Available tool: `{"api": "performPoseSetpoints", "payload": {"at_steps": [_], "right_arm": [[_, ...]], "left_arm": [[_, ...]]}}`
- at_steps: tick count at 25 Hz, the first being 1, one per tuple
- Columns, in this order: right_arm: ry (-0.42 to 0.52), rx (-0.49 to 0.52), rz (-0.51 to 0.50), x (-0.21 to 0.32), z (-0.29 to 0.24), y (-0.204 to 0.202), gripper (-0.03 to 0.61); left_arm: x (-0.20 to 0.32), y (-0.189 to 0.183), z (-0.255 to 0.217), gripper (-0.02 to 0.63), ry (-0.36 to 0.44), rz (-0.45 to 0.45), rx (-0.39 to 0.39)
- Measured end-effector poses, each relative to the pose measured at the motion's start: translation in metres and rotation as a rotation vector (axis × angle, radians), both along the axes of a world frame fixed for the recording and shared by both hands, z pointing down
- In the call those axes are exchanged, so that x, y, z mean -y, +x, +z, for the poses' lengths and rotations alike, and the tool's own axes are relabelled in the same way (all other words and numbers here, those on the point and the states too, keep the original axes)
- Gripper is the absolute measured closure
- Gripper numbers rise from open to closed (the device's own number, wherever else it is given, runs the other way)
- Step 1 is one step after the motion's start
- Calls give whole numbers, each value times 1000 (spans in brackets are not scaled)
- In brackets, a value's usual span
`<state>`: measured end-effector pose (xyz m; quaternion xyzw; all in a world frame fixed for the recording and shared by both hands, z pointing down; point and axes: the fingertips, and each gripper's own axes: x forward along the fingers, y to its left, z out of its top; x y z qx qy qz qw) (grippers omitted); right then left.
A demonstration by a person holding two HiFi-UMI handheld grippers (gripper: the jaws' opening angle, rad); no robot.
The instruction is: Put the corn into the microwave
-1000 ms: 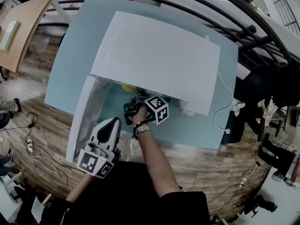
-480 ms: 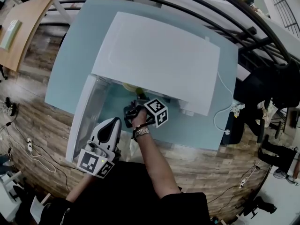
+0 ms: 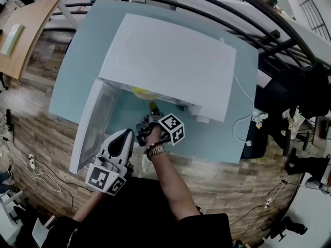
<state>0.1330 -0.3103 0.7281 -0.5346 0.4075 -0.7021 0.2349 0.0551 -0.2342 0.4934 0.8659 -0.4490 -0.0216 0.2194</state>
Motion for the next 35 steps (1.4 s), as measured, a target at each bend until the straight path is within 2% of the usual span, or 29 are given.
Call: {"api": "performPoseSetpoints", "payload": {"at_steps": [8, 9, 11, 14, 24, 35], "right_arm": [[55, -20, -39, -21, -16, 8, 455], [58, -25, -44, -24, -18, 10, 470], [60, -41, -53, -30, -19, 14, 538], [73, -54, -69, -41, -23, 19, 567], [179, -124, -123, -76, -56, 35, 569], [375, -296, -242, -116, -129, 41, 569]], "left_arm": [[-18, 8, -5, 611, 13, -8, 0], [-20, 9, -5, 611, 15, -8, 0], [-25, 13, -5, 611, 20, -8, 0], [-33, 17, -6, 611, 27, -7, 1], [-65, 29, -7, 611, 35, 4, 9], [-96, 30, -7, 611, 47, -4, 29]]}}
